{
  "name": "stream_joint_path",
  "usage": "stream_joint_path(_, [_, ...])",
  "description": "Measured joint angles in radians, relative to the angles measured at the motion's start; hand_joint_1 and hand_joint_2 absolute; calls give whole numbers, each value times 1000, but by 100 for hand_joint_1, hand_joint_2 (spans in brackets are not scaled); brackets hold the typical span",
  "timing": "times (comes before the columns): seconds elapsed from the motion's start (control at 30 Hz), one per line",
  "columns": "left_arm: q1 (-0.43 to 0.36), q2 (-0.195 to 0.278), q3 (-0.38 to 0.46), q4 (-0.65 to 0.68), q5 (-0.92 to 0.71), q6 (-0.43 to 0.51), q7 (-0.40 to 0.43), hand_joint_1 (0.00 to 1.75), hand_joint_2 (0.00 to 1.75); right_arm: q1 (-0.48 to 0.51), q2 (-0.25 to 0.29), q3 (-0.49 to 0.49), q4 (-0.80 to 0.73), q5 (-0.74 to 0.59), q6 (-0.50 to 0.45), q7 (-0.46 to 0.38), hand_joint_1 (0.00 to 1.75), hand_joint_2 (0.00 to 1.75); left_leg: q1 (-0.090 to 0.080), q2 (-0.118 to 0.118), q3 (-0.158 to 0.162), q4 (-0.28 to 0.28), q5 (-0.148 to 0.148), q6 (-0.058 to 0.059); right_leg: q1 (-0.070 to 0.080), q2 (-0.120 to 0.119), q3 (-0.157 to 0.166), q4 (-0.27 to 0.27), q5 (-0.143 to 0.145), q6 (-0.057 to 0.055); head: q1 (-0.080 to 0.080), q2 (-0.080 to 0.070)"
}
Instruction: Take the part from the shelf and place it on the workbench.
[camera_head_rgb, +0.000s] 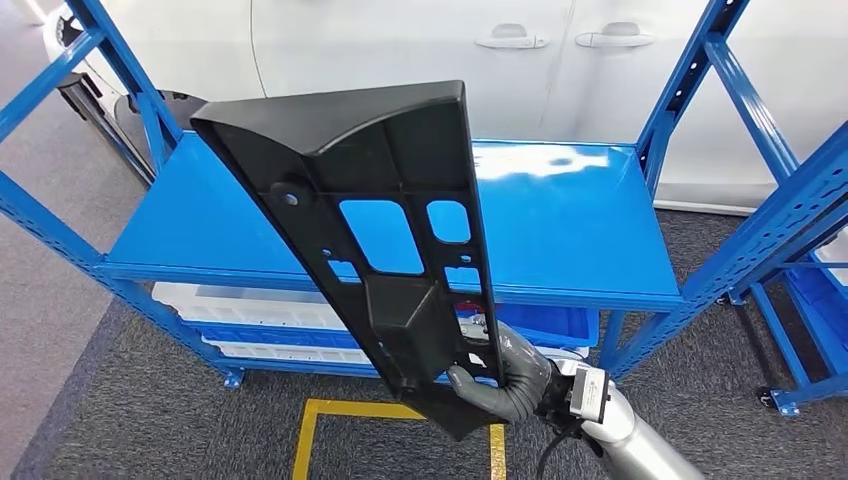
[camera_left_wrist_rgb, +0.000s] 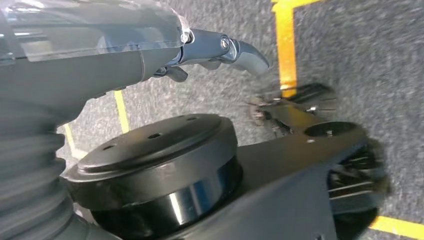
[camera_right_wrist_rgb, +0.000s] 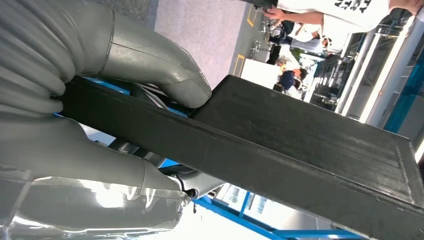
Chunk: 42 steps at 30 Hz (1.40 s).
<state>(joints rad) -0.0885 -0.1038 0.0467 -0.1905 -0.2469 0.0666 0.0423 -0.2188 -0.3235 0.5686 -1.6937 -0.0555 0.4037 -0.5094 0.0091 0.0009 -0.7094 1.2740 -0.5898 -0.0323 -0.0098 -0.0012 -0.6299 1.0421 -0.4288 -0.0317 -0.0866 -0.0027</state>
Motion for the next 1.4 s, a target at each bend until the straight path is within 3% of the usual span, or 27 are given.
stream_joint_path(0.03, [0,0,0,0,1,1,5,0,175,4,0,-1,-3,3,0,1,175,175,0,0,8,22,-14,2,3,0,-13,0,10,-1,0,0])
stream_joint_path(0.07, [1,1,0,0,2,2,9,0,175,7,0,-2,-7,5,-1,2,175,175,-1,0,35,5,-11,6,5,0,-27,0,20,-1,0,0])
stream_joint_path(0.17, [3,4,0,1,6,3,19,0,175,10,-1,-6,-24,10,-2,7,175,175,-12,-2,190,-198,32,28,9,4,-59,-1,54,4,0,0])
stream_joint_path(0.23, [4,6,0,1,7,3,21,0,175,10,-2,-10,-33,12,-2,9,175,175,-23,-3,233,-269,49,40,6,3,-65,-7,74,15,0,0])
stream_joint_path(0.33, [9,8,0,2,6,2,24,0,175,16,-3,-19,-37,16,-2,9,175,175,-27,-2,221,-285,87,56,2,2,-66,-24,98,33,0,0])
stream_joint_path(0.37, [10,9,0,2,6,2,25,0,175,20,-3,-24,-38,17,-2,8,175,175,-25,1,215,-294,104,62,2,3,-71,-16,81,38,0,0])
stream_joint_path(0.43, [13,10,0,4,3,0,29,0,175,29,-3,-34,-40,18,-4,6,175,175,-21,7,195,-304,135,70,0,3,-96,61,-11,45,0,0])
stream_joint_path(0.47, [14,11,0,4,1,-1,30,0,175,34,-2,-37,-40,19,-5,5,175,175,-21,7,180,-305,148,73,0,3,-109,125,-66,48,0,0])
stream_joint_path(0.5, [15,11,-1,4,0,-3,32,0,175,39,-1,-41,-40,19,-5,4,175,175,-21,8,163,-304,160,73,-2,3,-118,190,-102,51,0,0])
stream_joint_path(0.53, [15,11,-1,4,-1,-3,34,0,175,44,0,-43,-40,20,-5,3,175,175,-21,9,146,-303,172,72,-4,2,-116,236,-115,53,0,0])
stream_joint_path(0.57, [15,11,-1,4,-1,-4,36,0,175,48,1,-45,-40,21,-5,2,175,175,-20,10,128,-301,184,70,-5,2,-101,252,-106,56,0,0])
stream_joint_path(0.6, [16,11,-1,4,-1,-4,37,0,175,49,1,-47,-40,21,-5,1,175,175,-19,10,110,-298,196,67,-7,2,-68,233,-84,57,0,0])
stream_joint_path(0.63, [16,11,-1,4,0,-5,38,0,175,50,1,-48,-42,21,-5,0,175,175,-18,11,94,-294,206,63,-9,1,-17,179,-66,58,0,0])
stream_joint_path(0.7, [15,11,-1,4,2,-5,38,0,175,49,1,-50,-47,22,-5,0,175,175,-18,11,67,-285,224,53,-5,0,95,34,-70,52,0,0])
stream_joint_path(0.73, [15,11,-1,4,3,-5,38,0,175,49,1,-51,-49,22,-5,-1,175,175,-17,11,61,-284,234,48,-1,0,129,-17,-78,45,0,0])
stream_joint_path(0.77, [16,11,-1,4,3,-5,38,0,175,48,1,-52,-51,23,-5,-1,175,175,-15,12,58,-287,243,43,4,1,143,-44,-84,39,0,0])
stream_joint_path(0.83, [17,11,-1,4,2,-6,38,0,175,46,1,-54,-52,23,-5,-2,175,175,-12,10,57,-293,256,33,6,-1,138,-59,-67,24,0,0])
stream_joint_path(0.87, [17,12,-1,4,1,-7,38,0,175,43,-1,-55,-52,23,-4,-2,175,175,-11,7,51,-285,243,27,4,-3,135,-67,-58,16,0,0])
stream_joint_path(0.9, [17,12,-1,4,0,-8,38,0,175,39,-2,-55,-52,24,-4,-2,175,175,-11,4,40,-256,212,21,1,-6,129,-74,-47,9,0,0])
stream_joint_path(1.0, [14,14,-1,4,-3,-13,37,0,175,26,-7,-56,-52,24,-3,0,175,175,-7,-1,-5,-71,79,8,-1,-10,97,-76,-17,1,0,0])
stream_joint_path(1.03, [13,15,-1,4,-3,-14,37,0,175,24,-8,-56,-52,24,-3,0,175,175,-4,-1,-7,-23,61,4,-1,-10,86,-74,-8,2,0,0])
stream_joint_path(1.07, [13,16,-1,4,-4,-15,37,0,175,23,-8,-56,-52,24,-3,1,175,175,-1,-1,6,-7,63,0,-1,-10,74,-72,-1,5,0,0])
stream_joint_path(1.1, [12,16,-1,4,-4,-15,37,0,175,21,-8,-56,-52,24,-3,2,175,175,3,-1,39,-30,81,-3,-2,-10,63,-69,6,8,0,0])
stream_joint_path(1.17, [13,16,-2,4,-4,-15,37,0,175,18,-8,-59,-53,22,-3,4,175,175,12,-4,137,-156,116,-9,-3,-9,43,-59,16,18,0,0])
stream_joint_path(1.23, [14,14,-2,4,-2,-15,38,0,175,15,-8,-65,-54,19,-4,5,175,175,12,-12,201,-261,116,-6,-2,-9,27,-47,25,30,0,0])
stream_joint_path(1.33, [19,13,-2,4,0,-15,37,0,175,14,-8,-72,-55,16,-4,4,175,175,2,-14,198,-285,118,21,-7,-9,13,-41,41,53,0,0])
stream_joint_path(1.4, [19,13,-2,5,1,-14,37,0,175,15,-5,-77,-54,16,-4,4,175,175,-1,-8,181,-289,137,47,-12,-7,-5,-9,2,60,0,0])
